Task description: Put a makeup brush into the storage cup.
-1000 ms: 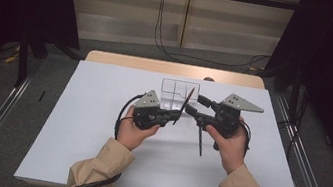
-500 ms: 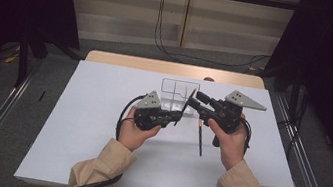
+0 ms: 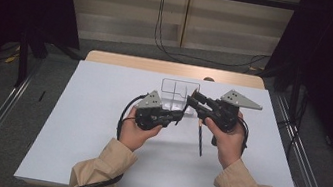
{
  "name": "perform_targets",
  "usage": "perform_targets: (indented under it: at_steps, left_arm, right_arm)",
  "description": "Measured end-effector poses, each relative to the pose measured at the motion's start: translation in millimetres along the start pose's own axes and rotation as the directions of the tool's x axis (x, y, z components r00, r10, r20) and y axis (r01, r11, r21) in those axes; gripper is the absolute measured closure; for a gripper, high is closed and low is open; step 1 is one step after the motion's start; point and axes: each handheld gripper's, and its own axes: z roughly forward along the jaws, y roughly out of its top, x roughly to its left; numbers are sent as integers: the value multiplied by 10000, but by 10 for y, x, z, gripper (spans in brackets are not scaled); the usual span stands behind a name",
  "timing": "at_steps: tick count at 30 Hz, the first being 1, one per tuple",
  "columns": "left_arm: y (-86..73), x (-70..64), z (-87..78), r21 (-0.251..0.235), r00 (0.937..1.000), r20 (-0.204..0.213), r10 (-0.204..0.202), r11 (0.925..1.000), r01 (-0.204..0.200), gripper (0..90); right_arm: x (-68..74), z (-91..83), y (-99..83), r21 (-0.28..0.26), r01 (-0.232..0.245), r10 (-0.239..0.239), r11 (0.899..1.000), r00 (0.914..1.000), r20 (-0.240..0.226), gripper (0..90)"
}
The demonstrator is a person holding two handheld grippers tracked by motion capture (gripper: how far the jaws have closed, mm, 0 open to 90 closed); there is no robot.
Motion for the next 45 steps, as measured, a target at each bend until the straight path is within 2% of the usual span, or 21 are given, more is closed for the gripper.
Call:
perform_targets:
  at_steps: [3,9,17,24,30,45]
  left_arm:
    - [5,-5,2,-18,10000,33,4,10000,-4,852]
    - [7,-1,-3,-41,10000,14,-25,10000,25,853]
    - [0,12,-21,-137,9999,-32,-122,9998,121,853]
    - [2,21,-30,-110,9999,-71,-130,9999,130,853]
    - [8,28,-39,-170,9999,-23,-127,9998,126,852]
    - [-10,56,-52,-213,9995,189,-237,9995,241,834]
  right_arm:
    - [5,24,-12,31,-47,48,10000,9996,-280,649]
    - [33,52,-23,73,-273,275,9996,9993,-243,674]
    - [30,50,-5,-19,-459,459,9989,9989,-55,757]
    - [35,60,1,-2,-501,501,9987,9985,-204,815]
    - [36,72,21,10,-740,740,9973,9960,-497,841]
    - [37,94,37,42,-467,469,9989,9957,-802,845]
